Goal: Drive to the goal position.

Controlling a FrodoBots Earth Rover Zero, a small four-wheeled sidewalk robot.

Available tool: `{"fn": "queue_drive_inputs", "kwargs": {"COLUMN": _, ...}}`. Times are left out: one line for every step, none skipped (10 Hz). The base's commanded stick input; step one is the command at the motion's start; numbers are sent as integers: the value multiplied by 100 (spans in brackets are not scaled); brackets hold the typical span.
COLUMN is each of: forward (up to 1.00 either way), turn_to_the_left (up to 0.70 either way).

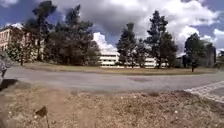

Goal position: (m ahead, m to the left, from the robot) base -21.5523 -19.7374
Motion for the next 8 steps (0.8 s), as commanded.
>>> {"fn": "queue_drive_inputs", "kwargs": {"forward": 0, "turn_to_the_left": -85}}
{"fn": "queue_drive_inputs", "kwargs": {"forward": 0, "turn_to_the_left": -85}}
{"fn": "queue_drive_inputs", "kwargs": {"forward": 0, "turn_to_the_left": -85}}
{"fn": "queue_drive_inputs", "kwargs": {"forward": 0, "turn_to_the_left": -85}}
{"fn": "queue_drive_inputs", "kwargs": {"forward": 0, "turn_to_the_left": -85}}
{"fn": "queue_drive_inputs", "kwargs": {"forward": 0, "turn_to_the_left": -85}}
{"fn": "queue_drive_inputs", "kwargs": {"forward": 0, "turn_to_the_left": -85}}
{"fn": "queue_drive_inputs", "kwargs": {"forward": 0, "turn_to_the_left": -85}}
